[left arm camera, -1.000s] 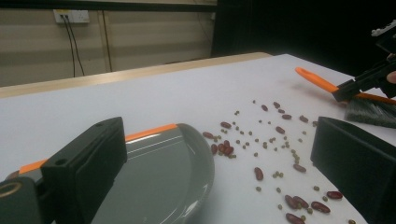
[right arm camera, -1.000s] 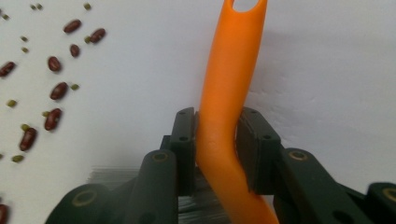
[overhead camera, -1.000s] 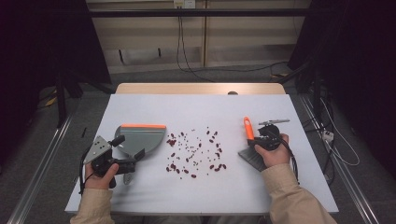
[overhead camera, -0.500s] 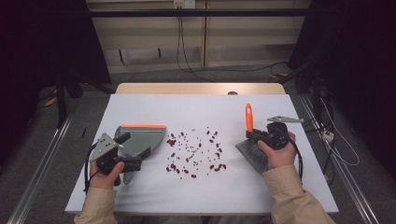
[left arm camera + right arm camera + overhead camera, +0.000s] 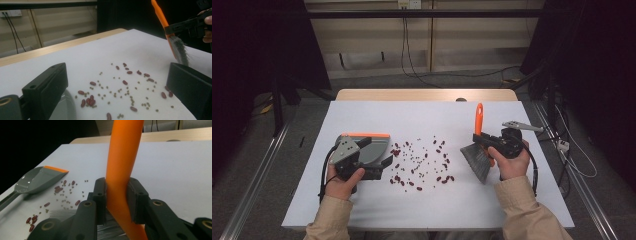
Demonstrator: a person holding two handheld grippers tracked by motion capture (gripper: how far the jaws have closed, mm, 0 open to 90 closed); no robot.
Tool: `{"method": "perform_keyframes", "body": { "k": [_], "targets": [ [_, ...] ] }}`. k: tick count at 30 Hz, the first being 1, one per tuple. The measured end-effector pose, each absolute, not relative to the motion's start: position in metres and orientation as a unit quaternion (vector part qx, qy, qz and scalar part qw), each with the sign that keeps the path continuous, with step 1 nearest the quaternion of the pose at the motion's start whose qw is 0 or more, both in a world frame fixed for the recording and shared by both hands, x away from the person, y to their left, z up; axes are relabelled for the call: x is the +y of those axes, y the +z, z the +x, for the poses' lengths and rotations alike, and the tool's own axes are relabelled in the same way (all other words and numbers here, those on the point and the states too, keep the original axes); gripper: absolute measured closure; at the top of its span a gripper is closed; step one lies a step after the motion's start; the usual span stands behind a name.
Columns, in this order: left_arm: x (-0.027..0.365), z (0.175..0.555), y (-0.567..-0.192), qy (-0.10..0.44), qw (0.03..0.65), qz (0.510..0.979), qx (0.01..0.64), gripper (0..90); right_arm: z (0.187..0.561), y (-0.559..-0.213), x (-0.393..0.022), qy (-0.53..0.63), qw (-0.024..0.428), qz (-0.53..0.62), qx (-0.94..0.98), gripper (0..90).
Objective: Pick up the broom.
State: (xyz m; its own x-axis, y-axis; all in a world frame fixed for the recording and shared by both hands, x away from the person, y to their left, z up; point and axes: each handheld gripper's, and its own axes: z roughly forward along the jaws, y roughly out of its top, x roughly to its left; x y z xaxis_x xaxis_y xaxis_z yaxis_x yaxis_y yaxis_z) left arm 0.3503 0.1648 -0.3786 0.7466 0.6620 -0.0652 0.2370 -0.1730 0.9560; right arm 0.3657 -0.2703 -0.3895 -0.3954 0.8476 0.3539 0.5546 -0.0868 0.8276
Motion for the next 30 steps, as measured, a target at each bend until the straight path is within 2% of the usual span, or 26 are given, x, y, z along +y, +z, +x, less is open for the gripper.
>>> {"method": "perform_keyframes", "body": {
  "k": [9,13,22,30],
  "targets": [
    [0.141,0.353,-0.375,0.172,0.57,0.749,0.293,3.6,0.369,-0.374,-0.258,0.537,0.147,0.514,0.652,71.8],
    [0.13,0.356,-0.371,0.167,0.573,0.749,0.289,3.7,0.37,-0.365,-0.246,0.543,0.161,0.504,0.652,71.8],
    [0.11,0.361,-0.368,0.14,0.575,0.758,0.274,4.5,0.378,-0.357,-0.215,0.556,0.159,0.488,0.654,71.8],
    [0.097,0.367,-0.37,0.113,0.585,0.756,0.272,9.4,0.385,-0.351,-0.187,0.565,0.16,0.475,0.656,71.8]
  ]
}}
